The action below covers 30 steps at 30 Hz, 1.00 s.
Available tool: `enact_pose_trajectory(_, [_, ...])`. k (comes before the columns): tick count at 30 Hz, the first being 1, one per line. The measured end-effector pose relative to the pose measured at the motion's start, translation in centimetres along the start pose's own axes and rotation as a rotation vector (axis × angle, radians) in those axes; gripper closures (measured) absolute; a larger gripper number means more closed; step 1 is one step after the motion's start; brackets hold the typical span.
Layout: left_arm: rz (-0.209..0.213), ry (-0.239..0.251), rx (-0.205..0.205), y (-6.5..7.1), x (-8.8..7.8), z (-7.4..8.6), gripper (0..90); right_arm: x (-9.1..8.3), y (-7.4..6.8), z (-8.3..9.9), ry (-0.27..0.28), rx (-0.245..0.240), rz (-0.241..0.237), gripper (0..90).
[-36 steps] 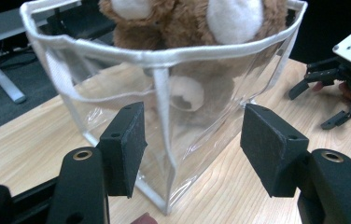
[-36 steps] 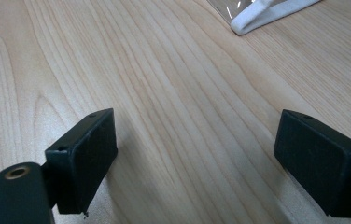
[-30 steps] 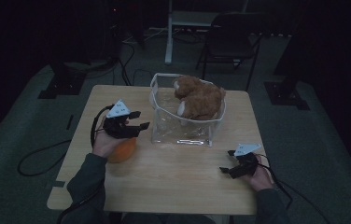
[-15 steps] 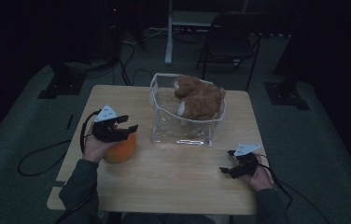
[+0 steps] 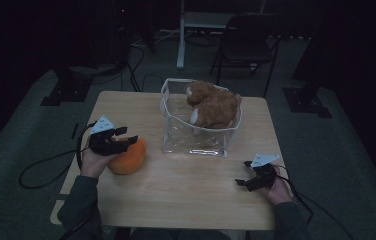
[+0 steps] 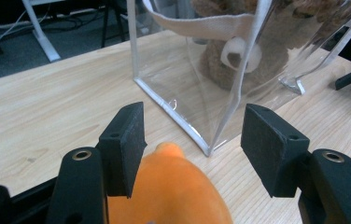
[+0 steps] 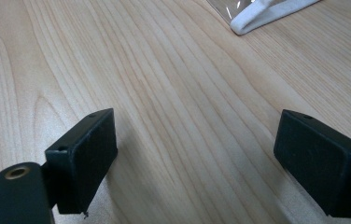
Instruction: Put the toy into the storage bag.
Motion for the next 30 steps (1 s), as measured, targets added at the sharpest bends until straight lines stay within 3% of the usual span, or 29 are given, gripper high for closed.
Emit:
enact_pose_trajectory(11, [-0.004, -0.017, -0.047, -1.1, -0.3, 1.2, 41.7, 0.0, 0.0, 0.0, -0.001, 0.001, 0.001, 12.6])
enact_pose_trajectory(23, [-0.010, -0.053, -0.068, -1.8, -0.2, 2.7, 46.3, 0.0, 0.0, 0.0, -0.001, 0.001, 0.001, 12.6])
enact_pose_trajectory(30, [-0.022, -0.050, -0.090, -2.3, -0.6, 3.4, 46.5, 0.0, 0.0, 0.0, -0.001, -0.001, 0.001, 12.6])
Point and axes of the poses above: each handheld gripper's, and its own axes: x roughly forward along the jaws, z roughly out of its underside, y roughly to its right, the point moved 7 cm from there along x, roughly forward along the jaws, and after that the axes turned 12 degrees about -z, right-handed, at the moved point
